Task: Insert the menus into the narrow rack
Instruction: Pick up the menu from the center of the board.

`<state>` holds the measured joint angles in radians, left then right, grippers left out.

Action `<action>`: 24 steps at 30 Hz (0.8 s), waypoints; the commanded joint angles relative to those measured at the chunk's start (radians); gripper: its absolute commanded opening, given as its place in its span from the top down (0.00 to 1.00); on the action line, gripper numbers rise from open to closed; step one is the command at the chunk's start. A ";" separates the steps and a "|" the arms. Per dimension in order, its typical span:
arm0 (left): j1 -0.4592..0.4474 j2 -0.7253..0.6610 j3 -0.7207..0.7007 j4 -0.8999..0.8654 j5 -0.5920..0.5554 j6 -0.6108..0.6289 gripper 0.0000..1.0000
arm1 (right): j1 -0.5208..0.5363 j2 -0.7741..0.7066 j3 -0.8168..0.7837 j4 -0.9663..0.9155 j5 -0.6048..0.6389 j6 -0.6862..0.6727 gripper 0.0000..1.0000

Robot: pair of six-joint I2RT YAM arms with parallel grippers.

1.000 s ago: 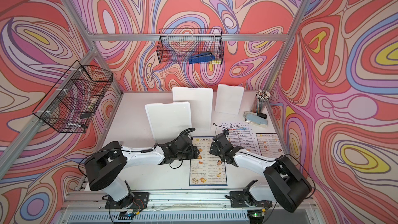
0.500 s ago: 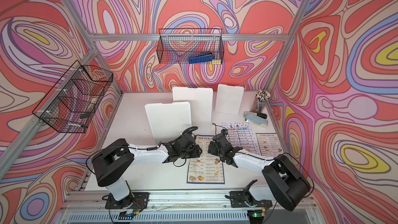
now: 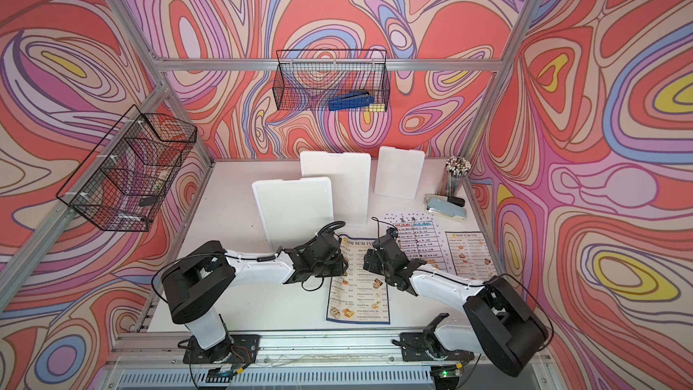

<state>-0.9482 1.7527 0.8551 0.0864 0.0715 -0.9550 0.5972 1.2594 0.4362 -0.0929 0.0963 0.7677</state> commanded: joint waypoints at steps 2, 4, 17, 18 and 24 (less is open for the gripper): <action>-0.009 0.002 0.004 -0.056 0.011 -0.007 0.77 | 0.008 -0.066 -0.018 -0.067 0.028 0.015 0.24; -0.012 -0.004 0.009 -0.070 0.010 -0.004 0.79 | 0.008 -0.094 -0.023 -0.080 0.037 0.017 0.24; -0.019 -0.058 -0.003 -0.100 -0.017 -0.011 0.76 | 0.008 -0.098 -0.033 -0.069 0.030 0.017 0.24; -0.018 -0.062 -0.004 -0.103 -0.018 -0.013 0.77 | 0.009 -0.100 -0.033 -0.070 0.032 0.017 0.24; -0.018 -0.087 -0.008 -0.110 -0.025 -0.019 0.82 | 0.008 -0.108 -0.037 -0.074 0.037 0.014 0.24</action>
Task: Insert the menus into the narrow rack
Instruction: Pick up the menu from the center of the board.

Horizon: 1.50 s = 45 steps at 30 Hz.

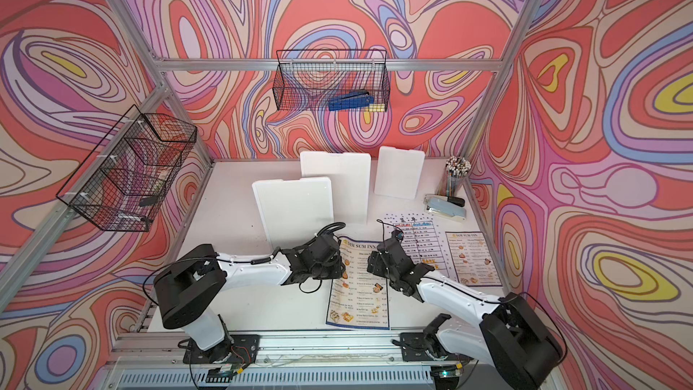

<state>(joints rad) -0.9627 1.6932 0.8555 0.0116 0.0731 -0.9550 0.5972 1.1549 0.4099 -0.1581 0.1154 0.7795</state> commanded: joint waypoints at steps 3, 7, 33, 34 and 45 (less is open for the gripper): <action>-0.004 -0.029 -0.006 -0.045 -0.034 -0.022 0.85 | 0.007 -0.003 -0.012 -0.009 0.018 0.001 0.24; -0.004 -0.029 -0.005 -0.061 -0.046 -0.025 0.83 | 0.008 -0.004 -0.014 -0.006 0.016 -0.001 0.24; -0.021 -0.146 -0.011 -0.120 -0.049 0.002 0.98 | 0.007 -0.054 -0.010 -0.008 -0.015 -0.015 0.23; -0.022 -0.155 -0.010 -0.127 -0.048 0.008 0.99 | 0.007 -0.070 -0.015 -0.002 -0.024 -0.019 0.22; -0.025 -0.368 -0.041 -0.200 -0.085 0.054 1.00 | 0.009 -0.355 -0.051 -0.079 -0.045 -0.025 0.18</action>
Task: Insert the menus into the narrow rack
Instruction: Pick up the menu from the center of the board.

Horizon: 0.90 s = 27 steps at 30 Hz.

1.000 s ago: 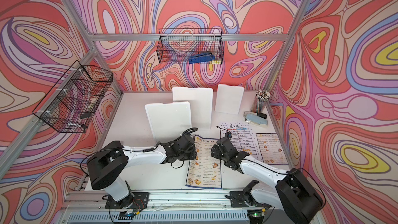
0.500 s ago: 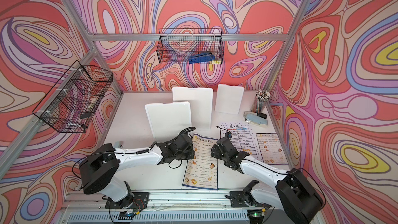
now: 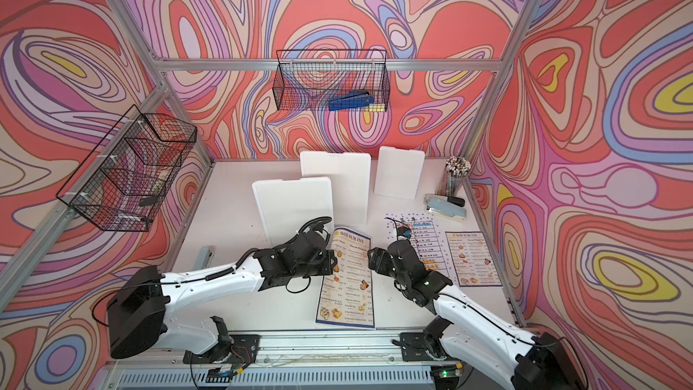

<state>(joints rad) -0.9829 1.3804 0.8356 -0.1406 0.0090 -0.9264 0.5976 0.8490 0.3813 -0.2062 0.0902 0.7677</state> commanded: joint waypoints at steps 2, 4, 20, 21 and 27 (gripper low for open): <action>-0.005 -0.100 -0.024 -0.043 -0.010 0.057 1.00 | 0.008 -0.109 -0.041 -0.002 -0.064 -0.027 0.17; -0.005 -0.151 -0.023 -0.027 0.008 0.106 1.00 | 0.008 -0.163 -0.047 0.016 -0.097 -0.041 0.15; -0.004 -0.400 0.214 -0.101 -0.080 0.759 1.00 | 0.007 -0.377 -0.016 0.337 -0.309 -0.265 0.02; 0.001 -0.388 0.252 -0.116 -0.110 0.800 1.00 | 0.007 -0.373 -0.025 0.398 -0.328 -0.278 0.02; 0.153 -0.277 0.545 -0.252 0.103 0.950 1.00 | -0.003 -0.239 0.070 0.553 -0.370 -0.394 0.02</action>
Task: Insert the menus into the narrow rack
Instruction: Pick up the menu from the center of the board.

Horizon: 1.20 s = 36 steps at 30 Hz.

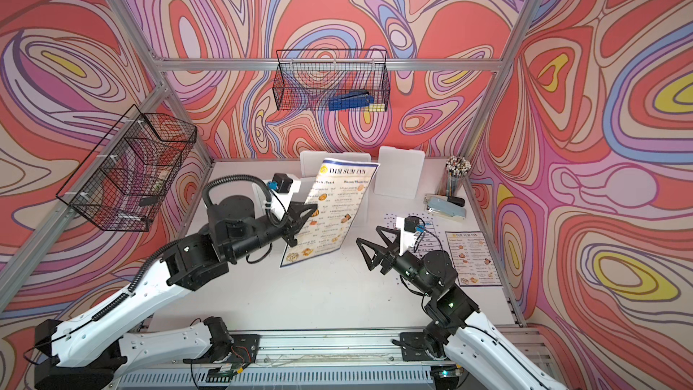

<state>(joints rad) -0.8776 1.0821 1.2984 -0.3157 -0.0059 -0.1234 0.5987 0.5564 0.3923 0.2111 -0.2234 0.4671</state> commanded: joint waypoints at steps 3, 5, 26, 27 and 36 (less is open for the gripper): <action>0.057 0.029 0.180 -0.090 0.190 0.247 1.00 | -0.075 0.164 0.117 0.240 -0.191 -0.069 0.02; 0.062 0.037 0.243 -0.122 0.228 0.312 1.00 | -0.198 0.257 0.142 0.386 -0.353 0.047 0.02; 0.180 0.304 0.686 -0.314 0.484 0.499 1.00 | -0.485 0.764 0.395 1.280 -0.798 0.530 0.02; 0.180 0.309 0.691 -0.307 0.500 0.497 1.00 | -0.466 0.774 0.407 1.280 -0.799 0.516 0.02; 0.180 0.319 0.702 -0.296 0.570 0.496 1.00 | -0.443 0.921 0.552 1.278 -0.802 0.537 0.05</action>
<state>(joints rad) -0.7048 1.4151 1.9831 -0.6262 0.5270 0.3485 0.1520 1.4689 0.9161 1.4673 -1.0126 0.9909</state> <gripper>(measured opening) 0.047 0.948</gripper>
